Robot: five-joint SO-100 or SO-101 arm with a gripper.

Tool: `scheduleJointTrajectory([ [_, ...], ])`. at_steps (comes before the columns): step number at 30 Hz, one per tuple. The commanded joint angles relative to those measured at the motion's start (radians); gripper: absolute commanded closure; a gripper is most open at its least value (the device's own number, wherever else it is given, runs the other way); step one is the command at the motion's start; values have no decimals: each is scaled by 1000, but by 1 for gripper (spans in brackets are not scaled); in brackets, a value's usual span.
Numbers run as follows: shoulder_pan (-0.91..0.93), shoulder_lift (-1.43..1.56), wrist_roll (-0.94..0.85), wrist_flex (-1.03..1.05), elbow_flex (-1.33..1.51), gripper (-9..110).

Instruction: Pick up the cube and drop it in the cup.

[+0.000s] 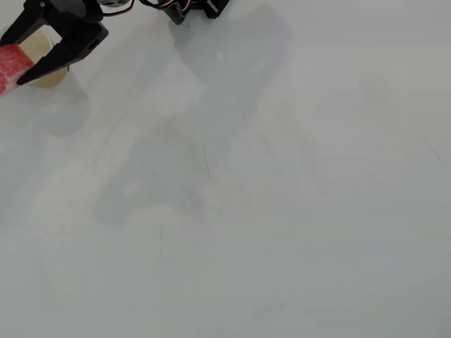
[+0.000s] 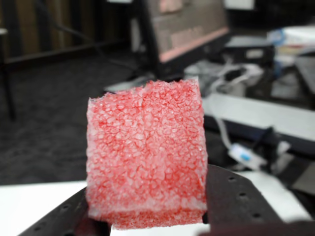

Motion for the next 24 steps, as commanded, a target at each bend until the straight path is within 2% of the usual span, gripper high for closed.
scheduleJointTrajectory([
  [1,55,49,-11,3,-57,101],
  [10,130,64,-9,15,-32,101],
  [24,149,12,-9,15,-60,101],
])
